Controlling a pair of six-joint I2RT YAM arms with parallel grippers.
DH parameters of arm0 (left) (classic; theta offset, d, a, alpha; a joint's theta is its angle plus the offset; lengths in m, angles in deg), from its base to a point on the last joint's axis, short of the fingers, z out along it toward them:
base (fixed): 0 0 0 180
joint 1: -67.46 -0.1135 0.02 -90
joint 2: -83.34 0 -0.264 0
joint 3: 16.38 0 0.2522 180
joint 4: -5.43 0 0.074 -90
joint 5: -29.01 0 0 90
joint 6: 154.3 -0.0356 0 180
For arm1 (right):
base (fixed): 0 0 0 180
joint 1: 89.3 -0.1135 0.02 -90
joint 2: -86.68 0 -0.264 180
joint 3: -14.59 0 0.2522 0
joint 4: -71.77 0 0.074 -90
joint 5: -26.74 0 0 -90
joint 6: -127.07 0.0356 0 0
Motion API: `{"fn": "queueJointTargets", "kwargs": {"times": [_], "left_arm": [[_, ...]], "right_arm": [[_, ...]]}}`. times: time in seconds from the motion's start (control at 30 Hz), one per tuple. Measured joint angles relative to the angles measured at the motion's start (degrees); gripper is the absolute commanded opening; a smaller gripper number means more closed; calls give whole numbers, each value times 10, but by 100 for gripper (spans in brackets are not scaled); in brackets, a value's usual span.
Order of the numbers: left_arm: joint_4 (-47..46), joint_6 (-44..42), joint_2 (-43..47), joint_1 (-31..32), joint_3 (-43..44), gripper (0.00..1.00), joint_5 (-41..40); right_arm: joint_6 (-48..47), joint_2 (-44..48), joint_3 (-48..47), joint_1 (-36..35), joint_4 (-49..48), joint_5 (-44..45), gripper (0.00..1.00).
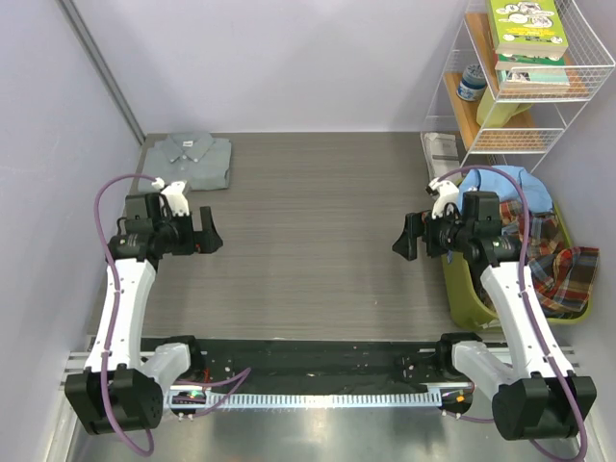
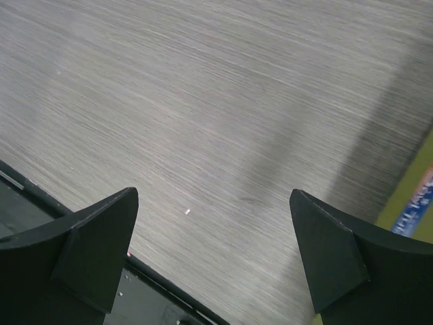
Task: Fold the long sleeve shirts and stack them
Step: Grab the shirt from the pile
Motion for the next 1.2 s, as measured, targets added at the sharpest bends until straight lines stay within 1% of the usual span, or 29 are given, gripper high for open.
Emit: {"fn": "queueJointTargets", "kwargs": {"times": [0.1, 0.23, 0.33, 0.5, 0.6, 0.7, 0.77, 0.83, 0.97, 1.03, 1.2], "left_arm": [[11, 2, -22, 0, 20, 100, -15], [27, 17, -66, 0, 67, 100, -59], [45, 14, -86, 0, 99, 100, -72], [65, 11, -84, 0, 119, 100, -55], [73, -3, -67, 0, 120, 100, -23], [89, -22, -56, 0, 130, 100, 4], [94, -32, -55, 0, 138, 100, 14], [97, -37, -57, 0, 142, 100, 27], [103, -44, -65, 0, 142, 100, 52], [104, -46, -69, 0, 142, 100, 60], [103, -49, -71, 0, 142, 100, 70]], "right_arm": [[-21, -24, -50, 0, 42, 14, 100], [-46, -61, -157, 0, 85, 43, 100], [-65, -77, -244, 0, 125, 65, 100], [-131, -120, -397, 29, 221, 97, 100], [-179, -145, -442, 66, 280, 126, 100], [-234, -157, -436, 121, 322, 160, 100], [-273, -157, -412, 165, 333, 172, 100], [-320, -155, -366, 231, 342, 189, 100], [-386, -162, -282, 318, 358, 210, 100], [-409, -166, -235, 340, 358, 219, 100], [-431, -176, -146, 346, 334, 226, 100]]}}
